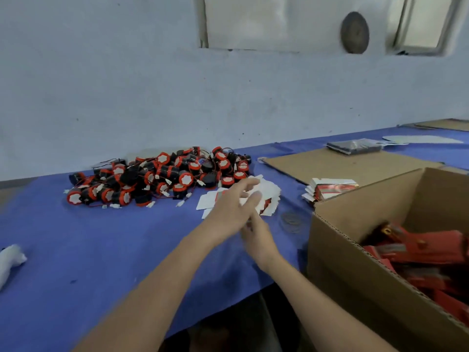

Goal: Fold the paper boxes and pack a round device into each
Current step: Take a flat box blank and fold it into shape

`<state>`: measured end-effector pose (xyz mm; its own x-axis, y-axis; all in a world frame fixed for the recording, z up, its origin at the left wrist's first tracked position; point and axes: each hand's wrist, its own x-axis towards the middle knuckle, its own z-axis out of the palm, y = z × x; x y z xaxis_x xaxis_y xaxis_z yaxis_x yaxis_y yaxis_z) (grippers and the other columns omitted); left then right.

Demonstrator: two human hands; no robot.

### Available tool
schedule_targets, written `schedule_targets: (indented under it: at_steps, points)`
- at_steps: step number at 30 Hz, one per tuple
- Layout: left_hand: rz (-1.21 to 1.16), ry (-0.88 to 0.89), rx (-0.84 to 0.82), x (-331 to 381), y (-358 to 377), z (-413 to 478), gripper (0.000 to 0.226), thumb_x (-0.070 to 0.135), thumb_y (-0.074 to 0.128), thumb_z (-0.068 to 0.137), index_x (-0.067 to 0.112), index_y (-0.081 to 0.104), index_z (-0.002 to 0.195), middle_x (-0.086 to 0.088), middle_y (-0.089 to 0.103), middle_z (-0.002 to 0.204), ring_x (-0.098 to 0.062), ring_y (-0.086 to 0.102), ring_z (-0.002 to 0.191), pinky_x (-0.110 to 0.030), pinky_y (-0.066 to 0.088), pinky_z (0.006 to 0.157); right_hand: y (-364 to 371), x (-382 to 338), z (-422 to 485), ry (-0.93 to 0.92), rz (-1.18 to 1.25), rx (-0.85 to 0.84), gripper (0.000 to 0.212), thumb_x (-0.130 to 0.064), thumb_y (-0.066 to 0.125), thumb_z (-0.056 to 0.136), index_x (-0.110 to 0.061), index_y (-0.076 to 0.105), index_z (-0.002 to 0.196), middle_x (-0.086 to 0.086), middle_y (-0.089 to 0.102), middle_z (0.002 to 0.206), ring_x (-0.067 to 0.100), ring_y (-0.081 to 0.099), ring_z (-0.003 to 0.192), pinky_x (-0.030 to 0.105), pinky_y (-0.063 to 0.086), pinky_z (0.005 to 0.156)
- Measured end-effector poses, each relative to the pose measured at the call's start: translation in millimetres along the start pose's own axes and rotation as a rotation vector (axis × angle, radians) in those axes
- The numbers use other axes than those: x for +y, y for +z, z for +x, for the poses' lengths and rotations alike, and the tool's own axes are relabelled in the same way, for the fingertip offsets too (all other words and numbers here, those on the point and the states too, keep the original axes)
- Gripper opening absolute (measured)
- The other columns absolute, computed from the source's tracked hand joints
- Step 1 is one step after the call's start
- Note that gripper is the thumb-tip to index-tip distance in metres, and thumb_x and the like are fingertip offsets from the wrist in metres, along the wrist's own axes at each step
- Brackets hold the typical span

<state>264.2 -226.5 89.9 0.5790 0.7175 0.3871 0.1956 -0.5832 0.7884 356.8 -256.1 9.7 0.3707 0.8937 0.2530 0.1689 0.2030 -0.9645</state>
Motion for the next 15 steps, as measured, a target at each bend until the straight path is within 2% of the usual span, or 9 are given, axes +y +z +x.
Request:
schedule_targets:
  at_steps: [1,3,6,8,11,13,15]
  points:
    - [0.079,-0.085,0.033,-26,-17,-5,0.028,0.034,0.05,0.103,0.034,0.053,0.131,0.009,0.054,0.134,-0.009,0.052,0.125,-0.027,0.044,0.096,5,3,4,-0.01,-0.074,-0.008,0.017,-0.011,0.048,0.104,-0.017,0.059,0.115,0.005,0.065,0.11,0.018,0.055,0.095,0.028,0.046,0.079]
    - [0.266,-0.242,0.088,-72,-50,-18,0.037,0.031,0.046,0.105,0.023,0.047,0.142,0.0,0.049,0.144,-0.017,0.048,0.131,-0.027,0.04,0.097,14,9,13,-0.05,-0.311,-0.057,0.021,-0.013,0.046,0.103,-0.025,0.055,0.117,-0.002,0.061,0.113,0.019,0.056,0.099,0.034,0.049,0.083]
    - [0.572,-0.428,0.138,-126,-90,-50,0.043,0.026,0.042,0.105,0.013,0.041,0.147,-0.008,0.045,0.149,-0.026,0.046,0.131,-0.037,0.04,0.104,34,15,32,-0.086,-0.645,-0.077,0.034,-0.016,0.047,0.101,-0.02,0.049,0.135,0.004,0.051,0.133,0.025,0.05,0.115,0.041,0.047,0.096]
    - [0.725,-0.507,0.15,-151,-104,-75,0.04,0.025,0.041,0.105,0.013,0.045,0.143,-0.009,0.048,0.146,-0.029,0.048,0.128,-0.04,0.04,0.105,44,17,44,-0.111,-0.903,-0.033,0.044,-0.02,0.047,0.101,-0.019,0.041,0.145,0.008,0.043,0.146,0.03,0.045,0.126,0.041,0.043,0.102]
    - [0.729,-0.498,0.247,-171,-109,-98,0.03,0.018,0.046,0.102,0.011,0.059,0.127,-0.008,0.058,0.133,-0.028,0.053,0.118,-0.038,0.041,0.1,54,21,61,-0.141,-1.145,-0.09,0.062,-0.026,0.046,0.104,-0.022,0.017,0.159,0.011,0.015,0.165,0.031,0.017,0.151,0.044,0.02,0.12]
    - [0.709,-0.459,0.27,-173,-110,-98,0.025,0.015,0.046,0.101,0.012,0.063,0.118,-0.007,0.061,0.126,-0.027,0.054,0.113,-0.039,0.042,0.098,56,26,73,-0.159,-1.274,-0.172,0.071,-0.025,0.046,0.104,-0.023,0.002,0.161,0.01,-0.003,0.168,0.032,0.0,0.155,0.05,0.008,0.123]
    - [0.689,-0.442,0.286,-173,-111,-97,0.022,0.014,0.045,0.1,0.012,0.065,0.111,-0.006,0.062,0.12,-0.025,0.054,0.109,-0.039,0.043,0.095,57,32,80,-0.092,-1.345,-0.225,0.071,-0.023,0.043,0.105,-0.022,0.0,0.161,0.013,-0.004,0.168,0.035,-0.001,0.154,0.054,0.005,0.122]
